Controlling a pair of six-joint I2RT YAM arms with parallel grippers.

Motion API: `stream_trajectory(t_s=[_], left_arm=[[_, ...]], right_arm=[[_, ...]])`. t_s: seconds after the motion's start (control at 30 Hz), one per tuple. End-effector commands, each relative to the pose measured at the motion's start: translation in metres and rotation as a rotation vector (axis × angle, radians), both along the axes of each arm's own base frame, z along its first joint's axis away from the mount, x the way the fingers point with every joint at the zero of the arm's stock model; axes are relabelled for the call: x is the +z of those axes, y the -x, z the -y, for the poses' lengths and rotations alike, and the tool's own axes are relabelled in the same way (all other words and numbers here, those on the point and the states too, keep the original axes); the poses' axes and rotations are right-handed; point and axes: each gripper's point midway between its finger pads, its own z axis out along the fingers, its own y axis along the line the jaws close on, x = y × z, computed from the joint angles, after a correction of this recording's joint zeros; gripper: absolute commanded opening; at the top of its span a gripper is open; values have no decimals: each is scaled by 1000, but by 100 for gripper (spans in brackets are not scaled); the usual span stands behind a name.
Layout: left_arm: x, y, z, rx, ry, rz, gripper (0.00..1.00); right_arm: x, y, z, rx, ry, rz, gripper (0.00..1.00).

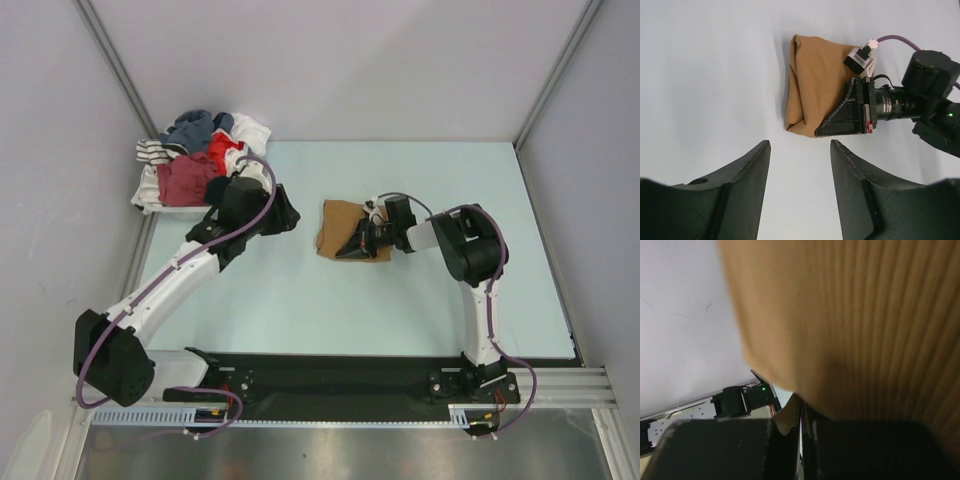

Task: Fold and stack the tank tops

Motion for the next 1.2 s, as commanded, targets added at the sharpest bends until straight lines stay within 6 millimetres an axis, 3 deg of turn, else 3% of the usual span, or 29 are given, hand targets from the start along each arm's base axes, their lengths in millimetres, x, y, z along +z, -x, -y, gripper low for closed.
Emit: stream_trajectory(t_s=[0.0,0.13,0.23,0.27,0.4,0.5,0.7,0.93,1.0,1.07,1.1,1.13,1.17], left_arm=[[17,7,-2,-14,0,49,57],[20,10,-7,-6,-10,58,57],[24,12,-10,-4,-14,63,57],[27,13,-10,-5,-11,69,57],[33,16,-11,-4,-3,80,57],[35,20,-12,-8,1,81,57],[39,30,-22,9,-10,91,58],[31,37,-19,-6,10,79,58],[27,37,-17,-11,8,70,58],[27,38,-15,-19,5,68,58],[27,39,-15,-20,4,67,58],[28,39,-15,-20,1,70,58],[30,40,-16,-17,0,77,58]], right_arm=[[-29,-7,7,-24,46,-30,0],[-9,-12,3,-28,25,9,1],[20,-24,-3,-26,0,56,1],[35,-34,-6,-26,-15,91,2],[62,-62,-12,-40,-25,124,2],[67,-83,-15,-56,-11,134,2],[37,-100,-17,-98,14,91,3],[-18,-101,-19,-120,37,-11,4],[-22,-105,-21,-115,32,-19,4],[-11,-108,-22,-103,19,0,8],[6,-110,-23,-94,12,43,12],[14,-111,-21,-93,17,66,17],[22,-112,-20,-90,26,93,31]])
